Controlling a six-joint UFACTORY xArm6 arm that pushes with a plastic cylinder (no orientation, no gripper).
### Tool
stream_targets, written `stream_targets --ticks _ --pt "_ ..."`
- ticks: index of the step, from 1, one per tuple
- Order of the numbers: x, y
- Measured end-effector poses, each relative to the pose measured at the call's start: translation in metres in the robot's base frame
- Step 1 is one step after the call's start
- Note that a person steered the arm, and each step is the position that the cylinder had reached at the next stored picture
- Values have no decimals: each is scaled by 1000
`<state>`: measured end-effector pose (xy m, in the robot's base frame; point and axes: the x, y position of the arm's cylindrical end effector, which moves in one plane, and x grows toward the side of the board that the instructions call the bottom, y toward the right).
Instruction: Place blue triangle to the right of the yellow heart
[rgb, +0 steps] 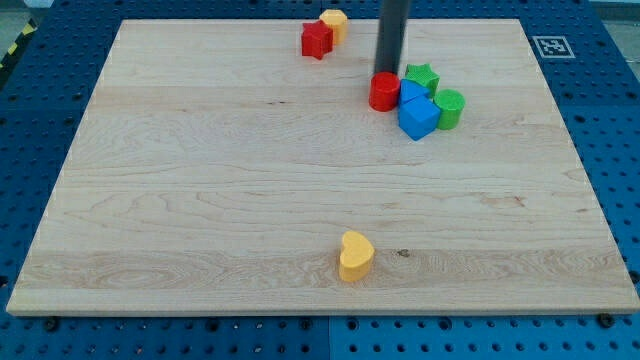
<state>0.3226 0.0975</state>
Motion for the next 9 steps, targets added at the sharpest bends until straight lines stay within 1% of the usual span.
stream_targets --ticks 1,2,3,4,5,6,7,8,9 --pt "53 8" --pt "111 3" --pt "118 -1" --pt "87 6" --pt "81 12" --pt "124 19" --pt "181 0" --pt "193 -5" --pt "154 -5"
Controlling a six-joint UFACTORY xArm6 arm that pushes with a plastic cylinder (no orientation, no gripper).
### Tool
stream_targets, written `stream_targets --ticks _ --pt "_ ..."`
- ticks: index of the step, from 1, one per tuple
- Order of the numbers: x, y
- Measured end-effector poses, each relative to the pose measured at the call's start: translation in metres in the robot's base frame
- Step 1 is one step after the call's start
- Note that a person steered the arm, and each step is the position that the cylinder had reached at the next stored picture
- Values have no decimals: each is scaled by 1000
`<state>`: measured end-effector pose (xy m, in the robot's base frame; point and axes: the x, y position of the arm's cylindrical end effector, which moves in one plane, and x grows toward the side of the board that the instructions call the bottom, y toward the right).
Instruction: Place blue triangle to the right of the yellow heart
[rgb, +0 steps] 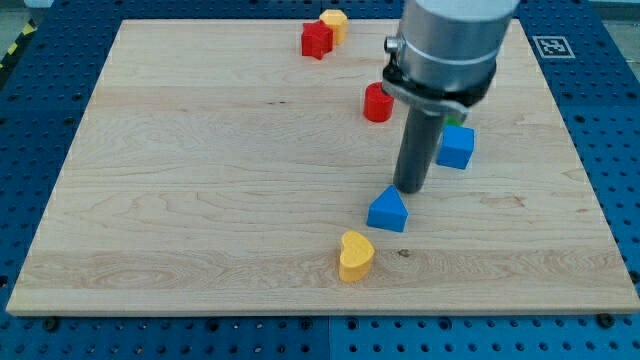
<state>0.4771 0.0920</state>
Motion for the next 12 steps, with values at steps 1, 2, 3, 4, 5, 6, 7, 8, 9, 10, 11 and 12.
stream_targets --ticks 1,2,3,4,5,6,7,8,9,10,11,12 --pt "-12 -24" --pt "18 -31" --pt "42 5" --pt "57 29" --pt "57 29" --pt "30 26" --pt "29 16" --pt "47 3" --pt "66 -3" --pt "66 -3" --pt "51 -3" --pt "49 -3"
